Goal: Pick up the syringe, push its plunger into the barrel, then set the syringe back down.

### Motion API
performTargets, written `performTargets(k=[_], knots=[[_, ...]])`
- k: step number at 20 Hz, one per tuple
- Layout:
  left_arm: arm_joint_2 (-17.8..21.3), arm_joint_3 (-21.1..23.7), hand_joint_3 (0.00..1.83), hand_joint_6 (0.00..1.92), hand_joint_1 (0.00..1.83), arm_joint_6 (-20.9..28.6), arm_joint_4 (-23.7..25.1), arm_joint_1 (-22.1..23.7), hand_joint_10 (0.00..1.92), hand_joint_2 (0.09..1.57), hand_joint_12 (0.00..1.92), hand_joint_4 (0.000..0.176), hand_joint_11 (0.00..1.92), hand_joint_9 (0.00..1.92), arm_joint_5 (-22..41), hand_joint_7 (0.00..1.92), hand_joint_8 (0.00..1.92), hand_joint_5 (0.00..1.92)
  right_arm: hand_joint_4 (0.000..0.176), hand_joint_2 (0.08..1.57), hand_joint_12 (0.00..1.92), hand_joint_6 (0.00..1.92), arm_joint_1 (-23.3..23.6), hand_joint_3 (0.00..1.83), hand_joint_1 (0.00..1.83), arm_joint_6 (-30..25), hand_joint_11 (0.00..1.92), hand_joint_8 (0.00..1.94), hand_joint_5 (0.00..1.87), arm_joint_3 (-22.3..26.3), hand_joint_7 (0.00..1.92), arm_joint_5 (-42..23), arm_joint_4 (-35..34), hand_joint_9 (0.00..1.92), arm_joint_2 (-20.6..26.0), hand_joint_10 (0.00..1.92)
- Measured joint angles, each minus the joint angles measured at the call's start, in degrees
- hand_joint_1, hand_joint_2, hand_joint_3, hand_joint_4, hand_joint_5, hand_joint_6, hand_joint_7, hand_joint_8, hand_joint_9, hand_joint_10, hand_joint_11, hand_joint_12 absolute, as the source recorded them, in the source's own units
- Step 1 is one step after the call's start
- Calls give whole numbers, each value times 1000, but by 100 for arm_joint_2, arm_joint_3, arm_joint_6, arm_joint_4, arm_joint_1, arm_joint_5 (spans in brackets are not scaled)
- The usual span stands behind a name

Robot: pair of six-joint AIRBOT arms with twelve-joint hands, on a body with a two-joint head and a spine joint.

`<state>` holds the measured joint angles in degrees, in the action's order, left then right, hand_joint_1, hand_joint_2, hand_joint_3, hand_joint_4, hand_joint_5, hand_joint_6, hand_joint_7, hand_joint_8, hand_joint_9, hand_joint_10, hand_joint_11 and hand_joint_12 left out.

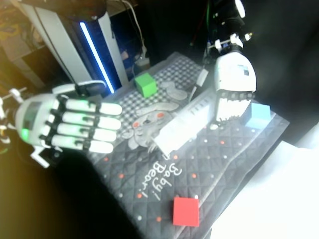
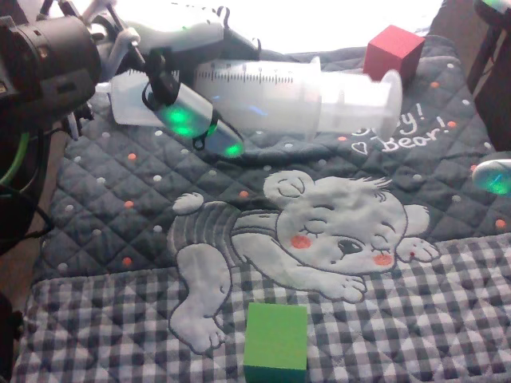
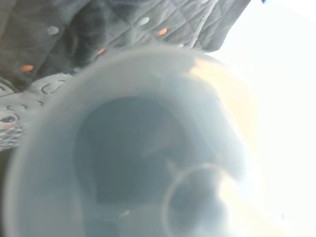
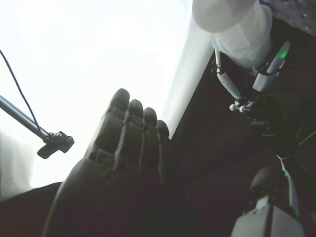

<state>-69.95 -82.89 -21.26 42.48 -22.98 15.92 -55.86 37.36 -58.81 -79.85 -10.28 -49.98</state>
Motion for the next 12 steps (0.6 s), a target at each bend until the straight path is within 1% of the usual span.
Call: performTargets(k=[3, 4, 5, 6, 7, 9, 10, 11, 12], knots=[[83, 7, 0, 1921, 1443, 4, -127, 90, 1921, 1172, 1921, 0, 1494, 1494, 188, 1391, 1921, 1028, 0, 834, 159, 5, 0, 0, 365, -52, 173, 6, 121, -76, 198, -2, -50, 201, -83, 9], [98, 11, 0, 1921, 1451, 0, -127, 116, 1921, 1175, 1921, 0, 1509, 1510, 195, 1393, 1921, 1028, 0, 834, 162, 3, 0, 0, 321, -103, 187, 7, 117, -90, 202, -2, -96, 208, -101, 10], [133, 11, 0, 1921, 1458, 0, -131, 138, 1921, 1172, 1921, 0, 1411, 1480, 208, 1383, 1921, 1018, 0, 840, 162, 3, 0, 0, 302, -142, 195, 8, 119, -127, 207, 2, -109, 212, -133, 11], [166, 20, 0, 1921, 1476, 0, -136, 157, 1921, 1166, 1921, 0, 1323, 1426, 216, 1342, 1921, 962, 0, 846, 161, 2, 0, 2, 281, -155, 198, 6, 117, -144, 204, -2, -125, 210, -151, 9], [179, 24, 0, 1921, 1477, -4, -149, 162, 1921, 1165, 1921, 0, 1304, 1404, 219, 1332, 1921, 951, 0, 859, 155, 5, 0, 7, 297, -162, 191, 7, 125, -144, 208, -7, -157, 206, -168, 6], [232, 70, 0, 1921, 1477, -13, -372, 160, 1921, 1161, 1921, 0, 1349, 1410, 328, 1325, 1921, 985, 0, 826, 148, 4, 0, 0, 246, -323, 199, 2, 131, -238, 208, -2, -168, 221, -240, 8], [249, 83, 0, 1921, 1477, -4, -380, 160, 1921, 1161, 1921, 0, 1349, 1410, 404, 1325, 1921, 985, 0, 826, 148, 4, 0, 0, 246, -400, 199, 2, 131, -269, 208, -4, -177, 221, -258, 8], [260, 105, 0, 1921, 1460, -11, -389, 160, 1921, 1156, 1921, 0, 1346, 1452, 461, 1372, 1921, 1003, 0, 806, 146, 3, 0, 0, 227, -422, 201, 0, 130, -278, 192, 7, -219, 218, -269, 5], [299, 155, 0, 1921, 1433, -7, -393, 162, 1921, 1165, 1921, 0, 1230, 1414, 501, 1367, 1921, 1015, 0, 828, 145, 9, 0, 0, 247, -426, 202, 7, 147, -284, 209, -13, -225, 223, -286, 6]])
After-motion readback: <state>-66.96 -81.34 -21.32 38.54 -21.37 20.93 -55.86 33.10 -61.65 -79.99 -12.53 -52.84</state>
